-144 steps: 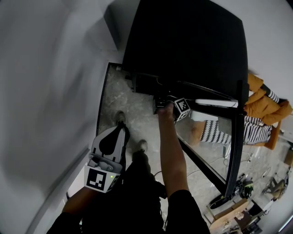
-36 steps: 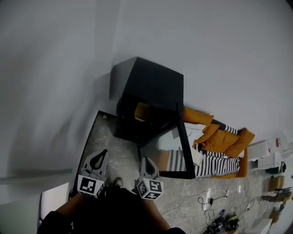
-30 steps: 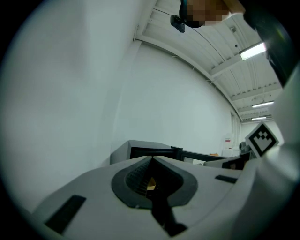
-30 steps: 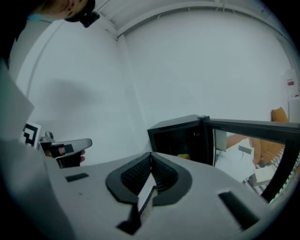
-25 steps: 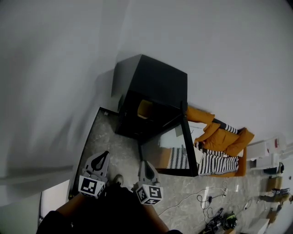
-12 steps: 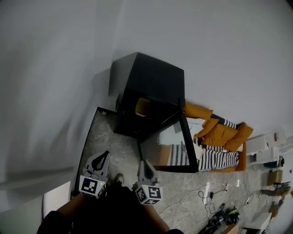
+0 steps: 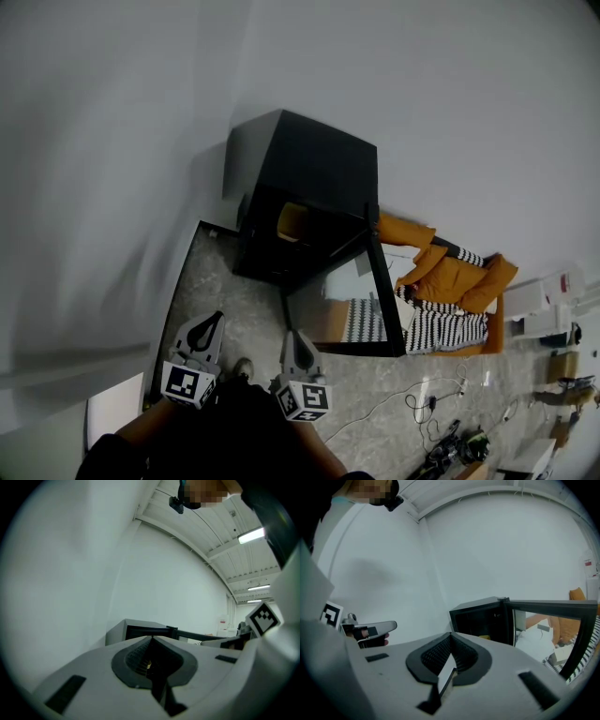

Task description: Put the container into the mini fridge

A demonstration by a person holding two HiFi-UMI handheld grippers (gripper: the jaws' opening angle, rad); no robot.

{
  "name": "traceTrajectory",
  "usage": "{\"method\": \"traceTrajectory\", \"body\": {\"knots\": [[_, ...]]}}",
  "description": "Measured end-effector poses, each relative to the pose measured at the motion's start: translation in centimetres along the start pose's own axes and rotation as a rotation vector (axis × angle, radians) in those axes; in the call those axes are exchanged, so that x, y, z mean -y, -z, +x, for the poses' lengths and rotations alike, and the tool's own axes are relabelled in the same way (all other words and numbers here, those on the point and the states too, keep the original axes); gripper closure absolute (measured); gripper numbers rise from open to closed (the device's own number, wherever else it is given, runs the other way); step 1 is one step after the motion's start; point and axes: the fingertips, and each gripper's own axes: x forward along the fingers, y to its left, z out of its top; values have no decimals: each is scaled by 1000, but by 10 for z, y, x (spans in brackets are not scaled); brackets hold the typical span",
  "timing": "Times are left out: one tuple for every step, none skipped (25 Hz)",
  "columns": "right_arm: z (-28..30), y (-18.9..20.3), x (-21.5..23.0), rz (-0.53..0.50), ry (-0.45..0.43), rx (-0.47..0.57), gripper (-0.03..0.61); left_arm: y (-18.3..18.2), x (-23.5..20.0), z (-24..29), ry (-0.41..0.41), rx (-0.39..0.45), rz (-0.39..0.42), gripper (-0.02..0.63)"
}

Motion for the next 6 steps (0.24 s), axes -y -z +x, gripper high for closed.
{"method": "traceTrajectory", "body": {"knots": [[0,0,0,-1,0,1,577,0,0,0,0,1,0,609],[-1,0,0,0,0,1,577,0,1,0,0,2,0,609],[-1,0,0,0,-1,1,577,0,1,0,0,1,0,609],[-1,1,1,0,-1,1,577,1,2,0,1,0,0,609],[-1,1,1,1,-2,1,577,1,2,0,1,-1,-1,609],[-1,0,1,1,-2,2,577,1,2,0,0,-2,-2,609]]}}
